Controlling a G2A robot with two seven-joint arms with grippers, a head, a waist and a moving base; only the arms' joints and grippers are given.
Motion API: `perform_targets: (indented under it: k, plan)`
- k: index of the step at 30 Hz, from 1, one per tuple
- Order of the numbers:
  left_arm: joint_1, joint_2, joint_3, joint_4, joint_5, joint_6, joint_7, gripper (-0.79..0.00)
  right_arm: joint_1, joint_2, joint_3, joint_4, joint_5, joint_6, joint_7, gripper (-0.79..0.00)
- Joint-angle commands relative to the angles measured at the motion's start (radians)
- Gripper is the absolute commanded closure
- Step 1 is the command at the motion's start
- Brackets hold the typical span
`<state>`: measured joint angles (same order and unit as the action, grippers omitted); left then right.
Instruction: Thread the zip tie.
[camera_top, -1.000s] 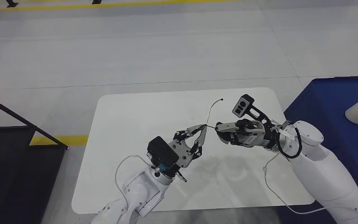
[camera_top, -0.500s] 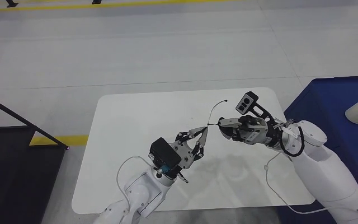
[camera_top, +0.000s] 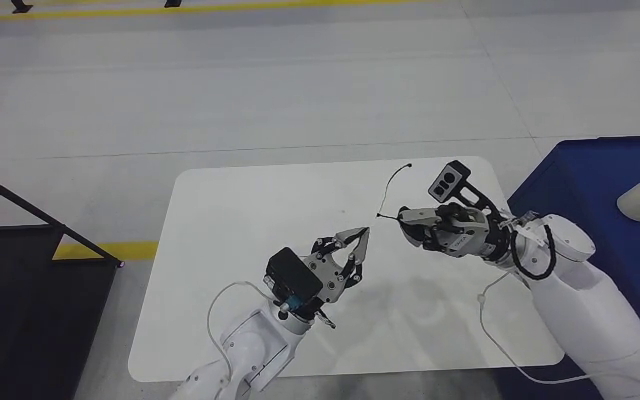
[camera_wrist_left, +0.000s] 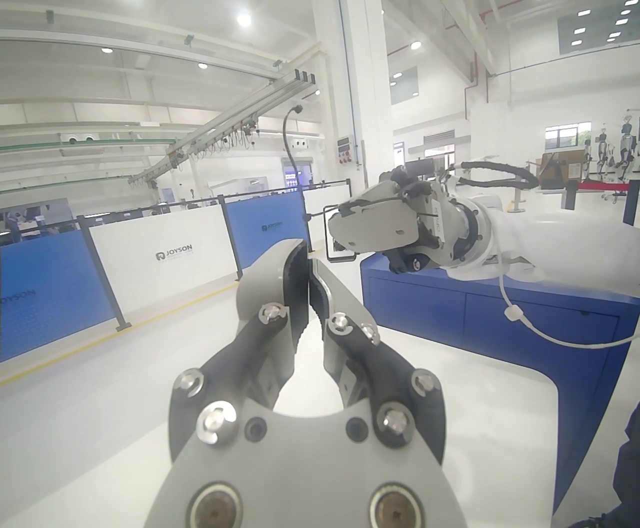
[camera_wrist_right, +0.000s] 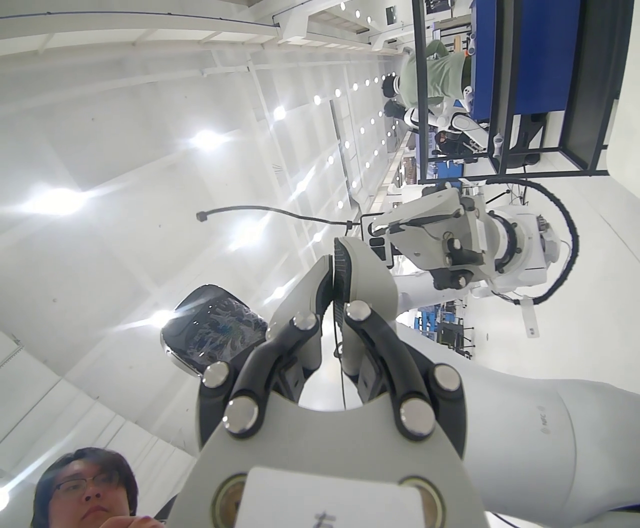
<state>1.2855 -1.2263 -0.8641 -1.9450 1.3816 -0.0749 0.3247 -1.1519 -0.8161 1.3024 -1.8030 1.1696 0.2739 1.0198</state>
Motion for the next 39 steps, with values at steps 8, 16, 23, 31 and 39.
perform_targets:
  k: [8, 16, 23, 31, 39]
  plan:
    - [0.002, -0.011, -0.003, 0.002, 0.023, 0.013, 0.009, -0.249, 0.000, -0.012, -0.021, 0.005, -0.011, 0.020, 0.004, 0.000]
    - [0.012, -0.019, -0.012, -0.003, 0.052, 0.032, 0.021, -0.099, -0.002, -0.020, -0.022, 0.006, -0.014, 0.027, 0.007, 0.000]
    - [0.019, -0.025, -0.017, -0.003, 0.063, 0.026, 0.018, -0.031, -0.005, -0.026, -0.019, 0.005, -0.019, 0.031, 0.011, 0.000]
    - [0.026, -0.031, -0.022, -0.004, 0.069, 0.015, 0.016, 0.000, -0.007, -0.033, -0.016, 0.004, -0.028, 0.036, 0.012, 0.000]
    - [0.033, -0.037, -0.032, -0.005, 0.074, 0.007, 0.017, -0.120, -0.005, -0.039, -0.014, 0.006, -0.034, 0.043, 0.011, 0.000]
